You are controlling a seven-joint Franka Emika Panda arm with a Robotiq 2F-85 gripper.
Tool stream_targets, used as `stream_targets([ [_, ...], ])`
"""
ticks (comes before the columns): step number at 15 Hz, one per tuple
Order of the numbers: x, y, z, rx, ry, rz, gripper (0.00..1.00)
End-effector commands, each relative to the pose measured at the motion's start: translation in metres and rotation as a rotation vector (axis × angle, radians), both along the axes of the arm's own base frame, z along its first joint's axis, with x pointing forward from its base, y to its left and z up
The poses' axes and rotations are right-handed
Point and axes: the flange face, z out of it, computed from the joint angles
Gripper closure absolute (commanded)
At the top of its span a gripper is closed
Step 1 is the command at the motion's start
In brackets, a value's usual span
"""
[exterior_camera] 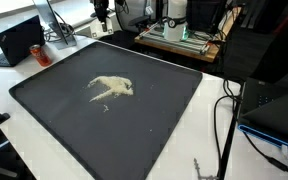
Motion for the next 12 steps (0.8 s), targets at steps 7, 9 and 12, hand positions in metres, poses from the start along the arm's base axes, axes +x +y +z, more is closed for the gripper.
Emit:
stream_targets([
  [7,-0.011,0.010,0.023,0.014,-0.072,0.127,0.99],
  [9,-0.009,0.013,0.031,-0.043,-0.086,0.211,0.99],
  [12,-0.005,0.021,0.046,-0.155,-0.105,0.337,0.99],
])
